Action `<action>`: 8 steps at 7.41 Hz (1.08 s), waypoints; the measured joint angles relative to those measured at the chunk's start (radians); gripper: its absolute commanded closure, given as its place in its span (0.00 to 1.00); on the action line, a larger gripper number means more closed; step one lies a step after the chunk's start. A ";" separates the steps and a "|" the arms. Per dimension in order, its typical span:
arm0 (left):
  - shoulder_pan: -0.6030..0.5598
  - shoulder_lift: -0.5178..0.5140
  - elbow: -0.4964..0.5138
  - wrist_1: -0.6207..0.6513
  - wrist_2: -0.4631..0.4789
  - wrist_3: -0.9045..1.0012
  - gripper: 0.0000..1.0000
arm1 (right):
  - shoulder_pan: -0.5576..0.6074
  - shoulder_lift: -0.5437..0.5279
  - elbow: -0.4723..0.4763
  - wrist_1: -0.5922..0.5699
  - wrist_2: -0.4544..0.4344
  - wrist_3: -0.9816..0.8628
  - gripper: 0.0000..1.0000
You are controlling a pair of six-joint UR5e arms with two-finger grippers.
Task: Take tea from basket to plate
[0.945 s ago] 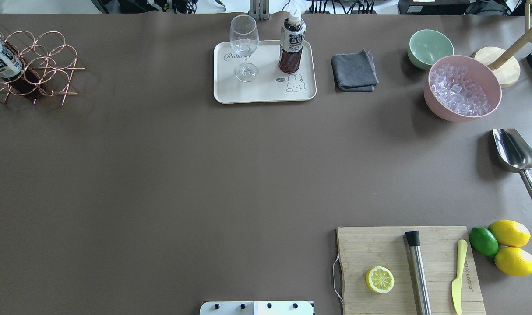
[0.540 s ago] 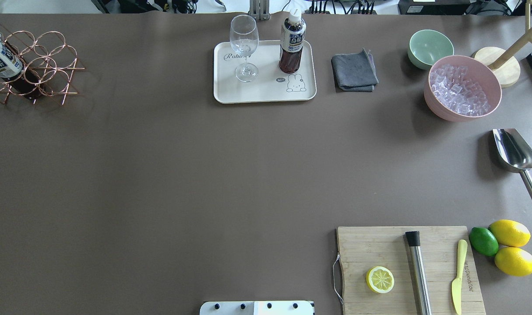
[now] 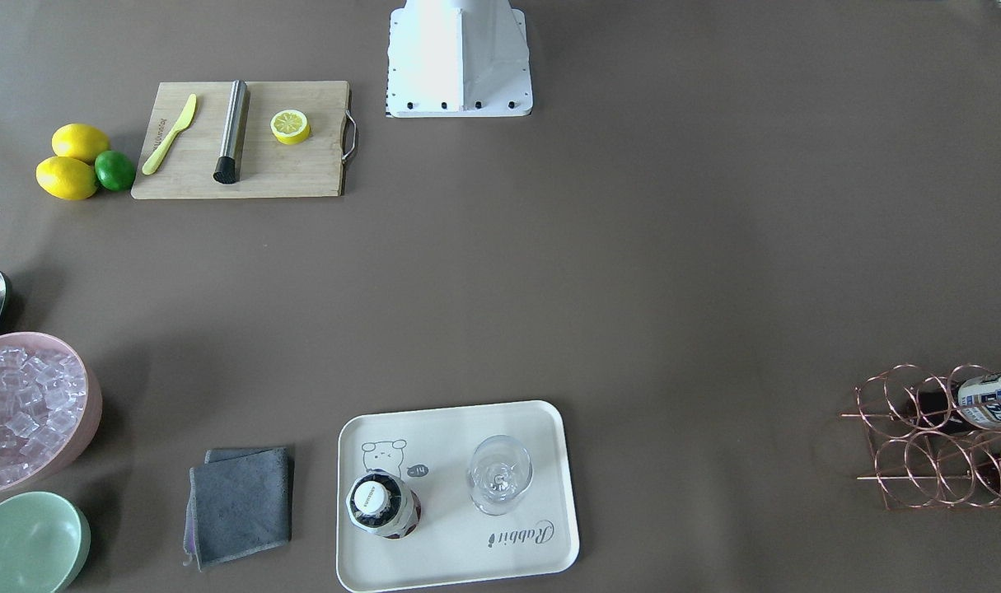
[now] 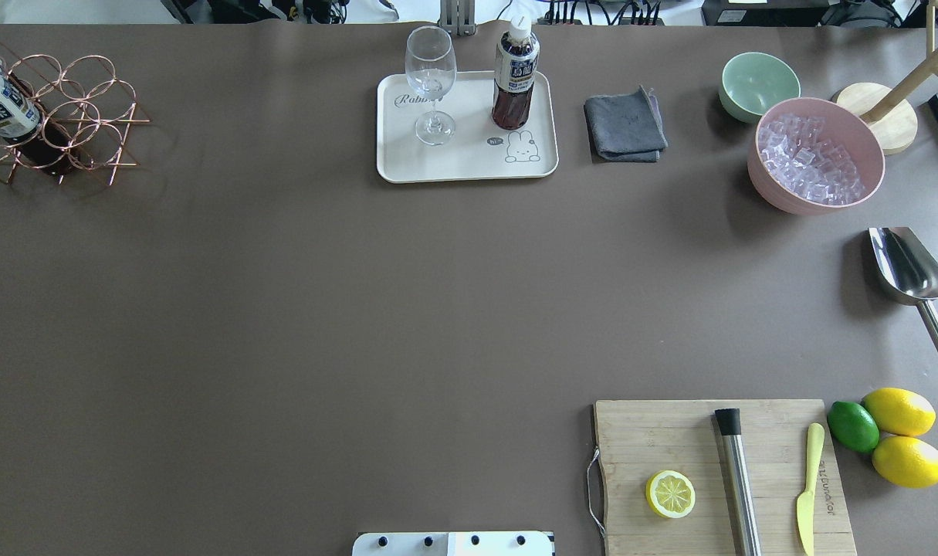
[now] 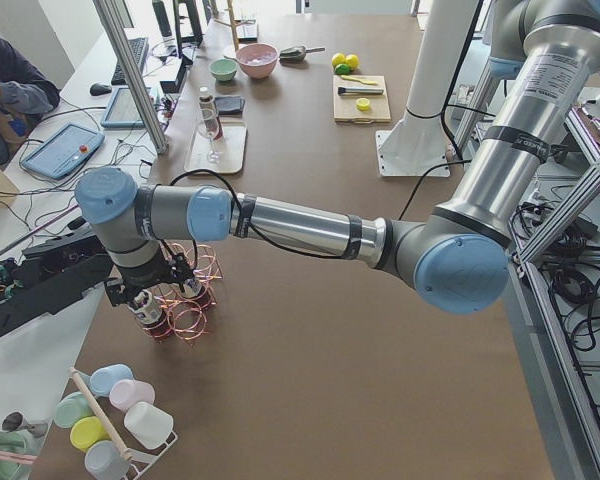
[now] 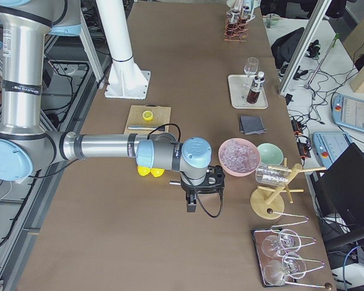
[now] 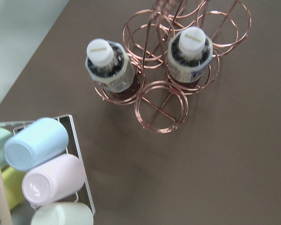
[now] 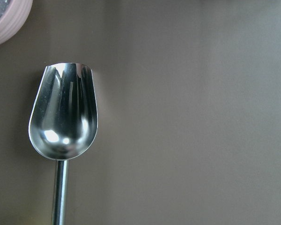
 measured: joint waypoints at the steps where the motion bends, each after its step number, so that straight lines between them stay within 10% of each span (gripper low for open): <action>1: -0.016 0.048 -0.001 0.000 -0.033 -0.120 0.01 | 0.000 -0.003 -0.001 0.000 -0.001 0.000 0.00; 8: 0.033 0.131 -0.066 0.007 -0.084 -0.848 0.01 | 0.009 -0.008 -0.003 0.000 0.001 0.000 0.00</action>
